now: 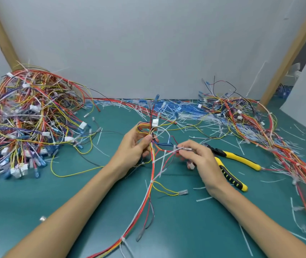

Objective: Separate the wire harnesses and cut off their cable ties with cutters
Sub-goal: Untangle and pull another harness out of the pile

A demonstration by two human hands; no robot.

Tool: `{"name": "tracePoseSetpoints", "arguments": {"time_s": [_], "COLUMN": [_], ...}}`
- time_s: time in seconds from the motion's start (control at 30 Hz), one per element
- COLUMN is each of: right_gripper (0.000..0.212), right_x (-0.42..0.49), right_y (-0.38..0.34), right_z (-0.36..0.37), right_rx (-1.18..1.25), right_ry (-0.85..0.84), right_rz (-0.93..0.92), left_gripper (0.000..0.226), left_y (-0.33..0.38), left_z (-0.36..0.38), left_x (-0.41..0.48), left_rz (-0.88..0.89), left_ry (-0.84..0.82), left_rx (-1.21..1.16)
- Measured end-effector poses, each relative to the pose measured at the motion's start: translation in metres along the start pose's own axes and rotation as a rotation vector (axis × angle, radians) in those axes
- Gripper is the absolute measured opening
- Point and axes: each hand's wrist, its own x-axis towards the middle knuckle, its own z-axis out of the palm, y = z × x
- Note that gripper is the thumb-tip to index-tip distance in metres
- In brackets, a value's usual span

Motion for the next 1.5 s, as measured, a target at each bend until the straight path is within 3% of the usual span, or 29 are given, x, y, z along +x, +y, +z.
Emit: {"name": "tracePoseSetpoints", "arguments": {"time_s": [0.17, 0.23, 0.33, 0.5, 0.73, 0.83, 0.93, 1.0, 1.1, 1.23, 1.5], "right_gripper": [0.023, 0.037, 0.045, 0.027, 0.003, 0.017, 0.012, 0.011, 0.012, 0.008, 0.013], "right_x": [0.002, 0.005, 0.003, -0.005, -0.002, -0.004, -0.007, -0.008, -0.007, -0.011, -0.017], "right_y": [0.0, -0.002, -0.006, -0.009, -0.001, -0.001, -0.003, -0.004, -0.003, -0.002, -0.004], "right_z": [-0.011, -0.009, -0.002, -0.001, -0.001, -0.002, 0.001, 0.002, 0.0, 0.006, 0.01], "right_rx": [0.068, 0.092, -0.03, -0.073, -0.068, -0.132, -0.102, -0.14, -0.384, -0.572, -0.568], "right_ry": [-0.181, -0.179, -0.223, -0.323, -0.18, -0.155, -0.117, 0.049, 0.319, 0.194, 0.062], "right_rz": [0.027, 0.102, 0.116, 0.048, -0.021, -0.084, -0.116, -0.159, -0.313, -0.468, -0.549], "left_gripper": [0.017, 0.018, 0.017, 0.02, 0.015, 0.015, 0.018, 0.022, 0.026, 0.032, 0.04], "left_y": [0.002, 0.003, 0.003, 0.005, 0.0, -0.001, -0.001, -0.002, -0.003, 0.001, 0.0], "left_z": [0.003, 0.005, 0.012, 0.021, 0.017, 0.016, 0.016, 0.015, 0.012, 0.011, 0.01], "left_x": [-0.003, -0.004, -0.007, -0.009, -0.006, -0.005, -0.005, -0.005, -0.004, -0.005, -0.006], "left_rz": [-0.012, -0.019, -0.04, -0.023, -0.007, 0.011, 0.008, -0.019, -0.065, -0.08, -0.105], "left_ry": [-0.023, -0.043, -0.088, -0.15, -0.05, -0.027, -0.048, -0.092, -0.142, -0.13, -0.142], "left_rx": [-0.001, -0.023, -0.086, -0.025, -0.029, -0.033, -0.053, -0.055, -0.094, -0.142, -0.189]}}
